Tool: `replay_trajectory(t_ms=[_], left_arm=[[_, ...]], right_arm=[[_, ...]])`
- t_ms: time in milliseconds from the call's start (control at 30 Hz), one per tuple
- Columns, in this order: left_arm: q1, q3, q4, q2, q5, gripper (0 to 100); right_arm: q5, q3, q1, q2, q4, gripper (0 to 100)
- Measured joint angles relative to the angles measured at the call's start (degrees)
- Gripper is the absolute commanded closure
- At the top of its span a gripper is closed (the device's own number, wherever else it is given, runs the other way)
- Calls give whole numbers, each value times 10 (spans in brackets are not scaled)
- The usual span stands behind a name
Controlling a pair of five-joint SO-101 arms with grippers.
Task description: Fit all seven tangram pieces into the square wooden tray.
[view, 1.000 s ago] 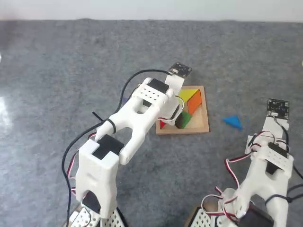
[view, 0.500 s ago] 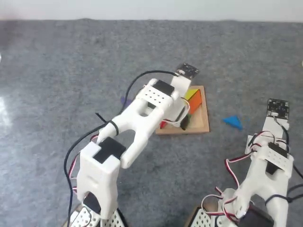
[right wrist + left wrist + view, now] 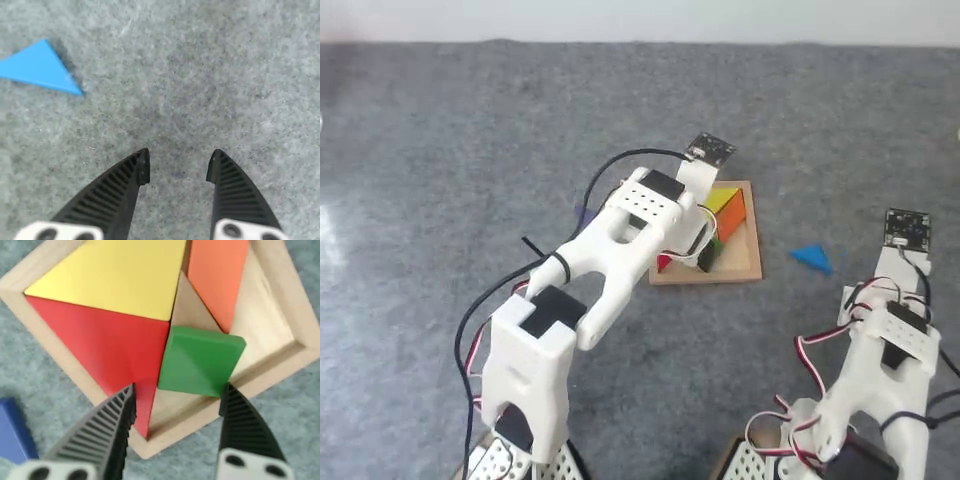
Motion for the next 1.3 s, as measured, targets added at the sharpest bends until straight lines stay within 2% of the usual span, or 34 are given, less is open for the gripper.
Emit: replay_trajectory(t_ms=[400, 567, 767, 900, 1000, 1167, 1300], left_arm=[[-9, 0, 14, -51, 3, 746], [-82, 4, 14, -113, 67, 745], [-181, 137, -23, -230, 90, 745], [-236, 290, -108, -315, 113, 746], [-235, 372, -167, -361, 114, 746], [-203, 422, -213, -374, 118, 746], [-202, 422, -220, -370, 119, 746]], right_arm=[[0, 0, -2, 0, 0, 790], [24, -3, -48, 0, 11, 790], [27, -138, -124, 0, 158, 790], [-62, -247, -214, 36, 236, 790], [-159, -305, -305, 98, 245, 788], [-358, -398, -455, 229, 215, 786], [-501, -471, -494, 336, 196, 786]])
